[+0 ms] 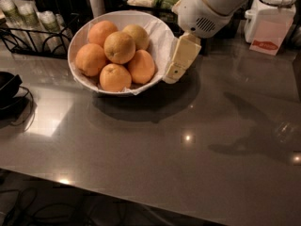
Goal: Pick orange from white bowl
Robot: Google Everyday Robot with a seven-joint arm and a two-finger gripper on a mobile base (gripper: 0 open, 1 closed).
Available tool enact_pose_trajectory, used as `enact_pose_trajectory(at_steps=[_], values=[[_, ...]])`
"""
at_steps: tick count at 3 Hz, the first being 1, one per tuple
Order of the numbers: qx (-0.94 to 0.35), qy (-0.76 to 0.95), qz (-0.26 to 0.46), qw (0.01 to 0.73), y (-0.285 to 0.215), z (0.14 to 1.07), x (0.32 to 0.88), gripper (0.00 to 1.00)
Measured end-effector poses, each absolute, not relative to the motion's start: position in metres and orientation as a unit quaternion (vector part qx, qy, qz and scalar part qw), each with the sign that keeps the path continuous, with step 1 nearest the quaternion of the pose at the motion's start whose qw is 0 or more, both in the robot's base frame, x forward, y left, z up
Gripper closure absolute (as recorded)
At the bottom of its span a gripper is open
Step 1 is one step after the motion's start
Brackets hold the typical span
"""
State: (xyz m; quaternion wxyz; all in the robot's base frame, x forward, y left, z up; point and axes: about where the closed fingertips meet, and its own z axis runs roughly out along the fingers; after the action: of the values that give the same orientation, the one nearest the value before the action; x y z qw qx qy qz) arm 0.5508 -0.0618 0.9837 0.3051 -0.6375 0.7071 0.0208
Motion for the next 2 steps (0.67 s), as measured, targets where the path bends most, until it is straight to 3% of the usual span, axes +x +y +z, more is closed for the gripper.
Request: enact_pose_trajectory(at_steps=[2], values=[[-0.626, 0.692, 0.056, 0.355, -0.025, 0.987, 0.570, 0.00]])
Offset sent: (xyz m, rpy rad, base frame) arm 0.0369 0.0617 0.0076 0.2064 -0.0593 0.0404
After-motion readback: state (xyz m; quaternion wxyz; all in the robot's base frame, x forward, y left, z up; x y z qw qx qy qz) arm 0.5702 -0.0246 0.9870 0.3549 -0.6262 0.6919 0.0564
